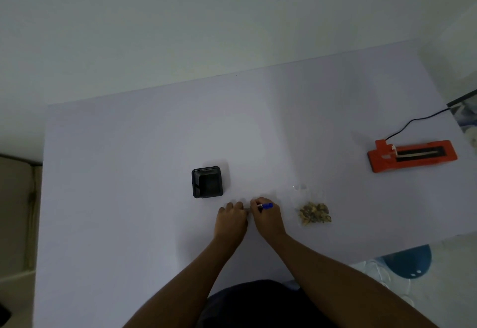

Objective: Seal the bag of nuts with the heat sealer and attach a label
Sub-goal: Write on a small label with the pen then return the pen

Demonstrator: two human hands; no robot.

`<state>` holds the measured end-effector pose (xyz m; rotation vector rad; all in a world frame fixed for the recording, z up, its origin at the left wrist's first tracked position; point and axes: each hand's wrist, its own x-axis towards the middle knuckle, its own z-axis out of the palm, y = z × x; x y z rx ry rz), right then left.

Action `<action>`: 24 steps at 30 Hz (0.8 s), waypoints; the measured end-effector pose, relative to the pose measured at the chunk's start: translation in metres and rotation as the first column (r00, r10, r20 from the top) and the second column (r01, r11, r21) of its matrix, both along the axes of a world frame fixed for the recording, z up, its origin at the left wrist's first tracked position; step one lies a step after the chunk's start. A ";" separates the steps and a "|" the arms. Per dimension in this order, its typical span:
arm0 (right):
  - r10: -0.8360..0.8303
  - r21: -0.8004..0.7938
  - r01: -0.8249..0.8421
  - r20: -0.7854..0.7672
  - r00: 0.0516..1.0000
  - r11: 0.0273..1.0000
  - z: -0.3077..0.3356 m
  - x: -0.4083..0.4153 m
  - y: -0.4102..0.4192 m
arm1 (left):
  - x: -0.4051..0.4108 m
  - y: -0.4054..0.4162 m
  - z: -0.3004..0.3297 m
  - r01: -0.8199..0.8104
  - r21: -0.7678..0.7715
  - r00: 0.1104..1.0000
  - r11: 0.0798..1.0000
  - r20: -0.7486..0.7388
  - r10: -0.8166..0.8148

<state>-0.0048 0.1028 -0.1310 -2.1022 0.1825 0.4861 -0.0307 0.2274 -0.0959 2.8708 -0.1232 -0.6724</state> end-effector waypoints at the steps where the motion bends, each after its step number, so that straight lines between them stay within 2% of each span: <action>1: 0.021 0.012 -0.021 -0.006 1.000 1.000 0.000 0.000 0.002 | 0.000 0.000 0.000 0.000 0.001 1.000 1.000 -0.004 0.000; 5: 0.110 0.037 -0.109 -0.018 0.994 0.993 -0.002 -0.001 0.005 | 0.001 0.000 0.001 -0.006 0.006 1.000 1.000 -0.013 0.006; 24: 0.081 0.011 -0.082 0.013 0.997 0.997 -0.003 -0.001 0.000 | 0.000 0.000 0.002 -0.037 -0.023 0.999 0.999 0.003 0.037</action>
